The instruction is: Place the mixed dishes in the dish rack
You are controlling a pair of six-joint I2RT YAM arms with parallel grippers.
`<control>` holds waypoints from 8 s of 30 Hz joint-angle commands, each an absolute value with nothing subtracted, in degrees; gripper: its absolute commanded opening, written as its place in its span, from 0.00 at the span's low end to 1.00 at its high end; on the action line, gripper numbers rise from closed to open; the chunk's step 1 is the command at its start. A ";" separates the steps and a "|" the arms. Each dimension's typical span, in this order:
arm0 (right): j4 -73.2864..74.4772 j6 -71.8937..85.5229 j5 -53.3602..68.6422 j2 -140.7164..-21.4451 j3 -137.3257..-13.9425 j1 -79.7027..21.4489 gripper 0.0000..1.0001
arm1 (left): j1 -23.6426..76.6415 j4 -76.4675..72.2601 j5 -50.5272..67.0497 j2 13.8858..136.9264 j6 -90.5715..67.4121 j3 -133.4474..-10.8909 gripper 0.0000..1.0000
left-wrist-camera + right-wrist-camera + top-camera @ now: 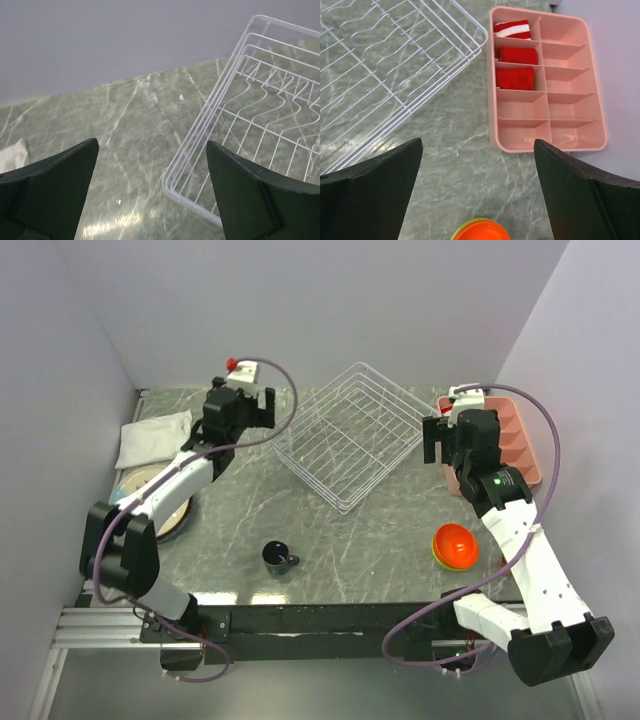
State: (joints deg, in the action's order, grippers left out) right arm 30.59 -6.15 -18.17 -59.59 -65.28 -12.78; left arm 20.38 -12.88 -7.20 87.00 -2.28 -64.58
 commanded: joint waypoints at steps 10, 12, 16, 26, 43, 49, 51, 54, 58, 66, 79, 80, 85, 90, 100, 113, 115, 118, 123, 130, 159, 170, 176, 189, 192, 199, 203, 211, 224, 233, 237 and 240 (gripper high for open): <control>29.42 -10.21 1.05 -54.22 -63.97 -13.01 0.98 | 20.30 1.58 9.92 112.13 3.26 -96.23 0.84; 29.71 -8.35 1.40 -55.63 -64.42 -12.92 0.98 | 20.30 1.67 11.60 113.90 2.03 -97.90 0.81; 29.18 -8.61 1.76 -55.81 -63.81 -12.92 0.98 | 20.30 1.85 13.97 118.02 1.14 -99.58 0.76; 29.27 -8.79 2.55 -60.55 -65.57 -12.92 0.98 | 20.13 1.67 12.75 121.11 0.44 -99.85 0.65; 29.97 -7.65 0.54 -71.10 -71.37 -12.92 0.94 | 20.13 2.29 6.96 115.67 -8.25 -91.15 0.01; 31.38 -3.52 -3.69 -76.27 -72.77 -13.01 0.93 | 20.13 2.45 0.18 107.41 -23.45 -83.15 0.01; 31.73 -1.94 -2.55 -77.60 -73.56 -12.92 0.93 | 20.56 2.90 0.09 104.52 -26.10 -80.52 0.01; 32.08 -0.18 -1.93 -80.76 -74.88 -12.92 0.93 | 21.79 3.07 -2.28 100.83 -26.28 -77.00 0.01; 31.12 3.60 -1.94 -83.49 -74.80 -12.92 0.92 | 23.55 4.66 -2.73 96.51 -29.61 -73.84 0.01; 28.30 8.70 3.16 -89.81 -75.32 -13.01 0.84 | 28.48 4.22 -3.25 90.45 -31.90 -65.48 0.01; 30.41 10.02 1.41 -99.67 -81.12 -12.75 0.46 | 29.27 1.14 2.10 87.45 -32.53 -58.54 0.36; 30.32 9.85 1.06 -99.58 -80.95 -12.83 0.42 | 29.27 1.06 2.54 87.28 -32.26 -58.71 0.46; 30.24 8.44 0.09 -97.48 -79.46 -12.74 0.17 | 29.27 2.10 3.26 86.49 -29.19 -61.95 0.60; 29.71 1.33 2.37 -93.61 -74.63 -12.39 0.04 | 29.18 2.73 0.00 85.08 -24.09 -67.05 0.69; 30.14 -7.47 3.08 -90.18 -70.66 -11.69 0.00 | 24.10 2.97 -3.27 85.08 -8.03 -73.21 0.86; 34.09 -4.93 3.17 -80.17 -73.65 -11.78 0.80 | 16.96 42.17 32.40 61.73 46.01 -58.72 0.86; 35.33 -4.49 3.51 -78.84 -74.52 -11.69 0.82 | 16.96 50.68 35.32 58.64 60.68 -56.78 0.86; 36.56 -4.66 4.92 -76.30 -74.53 -11.78 0.83 | 16.96 61.12 38.23 58.71 73.71 -56.07 0.81; 37.62 -5.10 5.36 -74.45 -74.18 -11.69 0.83 | 17.05 71.27 45.77 60.91 85.85 -55.64 0.71; 38.58 -7.46 7.81 -74.96 -75.22 -11.60 0.83 | 24.42 66.28 49.39 58.89 83.77 -50.63 0.69; 37.53 -3.25 11.43 -63.02 -65.65 -10.90 0.84 | 44.91 40.08 33.49 68.02 34.02 -45.70 0.52; 37.35 -3.16 11.25 -62.40 -64.43 -10.90 0.84 | 45.09 34.28 29.62 68.64 30.33 -42.37 0.50; 37.44 -3.08 11.34 -62.23 -63.98 -10.90 0.83 | 45.26 33.66 27.42 69.61 27.78 -42.01 0.40; 40.60 -2.73 19.31 -67.83 -73.46 -10.99 0.84 | 39.22 49.82 27.68 67.33 39.89 -55.53 0.01; 40.17 -0.10 29.24 -73.44 -80.14 -10.90 0.85 | 29.82 53.00 31.63 68.55 42.98 -63.09 0.01; 20.53 23.62 51.84 -87.00 -86.84 -8.97 0.86 | 14.77 38.25 48.23 76.98 34.82 -76.53 0.01; 14.77 29.61 59.40 -92.45 -88.67 -8.44 0.88 | 13.98 21.13 56.58 83.31 15.03 -78.05 0.01; -6.84 47.63 75.23 -102.21 -87.10 -5.10 0.89 | 14.15 -14.21 62.76 93.33 -22.39 -76.20 0.01; -8.54 41.58 71.90 -107.57 -88.93 -7.20 1.00 | 14.86 -36.38 62.23 102.30 -53.86 -77.25 0.01; -18.81 46.57 64.78 -108.45 -82.63 -9.05 1.00 | 14.59 -39.38 58.36 105.82 -61.17 -81.73 0.01; -24.15 50.27 64.60 -108.20 -80.25 -10.55 0.99 | 14.94 -38.85 57.39 106.96 -61.87 -83.14 0.01; -26.36 52.02 64.60 -108.81 -80.68 -11.60 1.00 | 15.56 -39.55 57.13 107.49 -62.93 -83.32 0.01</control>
State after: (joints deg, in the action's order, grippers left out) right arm -17.15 47.72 65.39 -109.08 -80.20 -9.87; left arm 14.72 -34.02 58.19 107.68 -60.05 -80.27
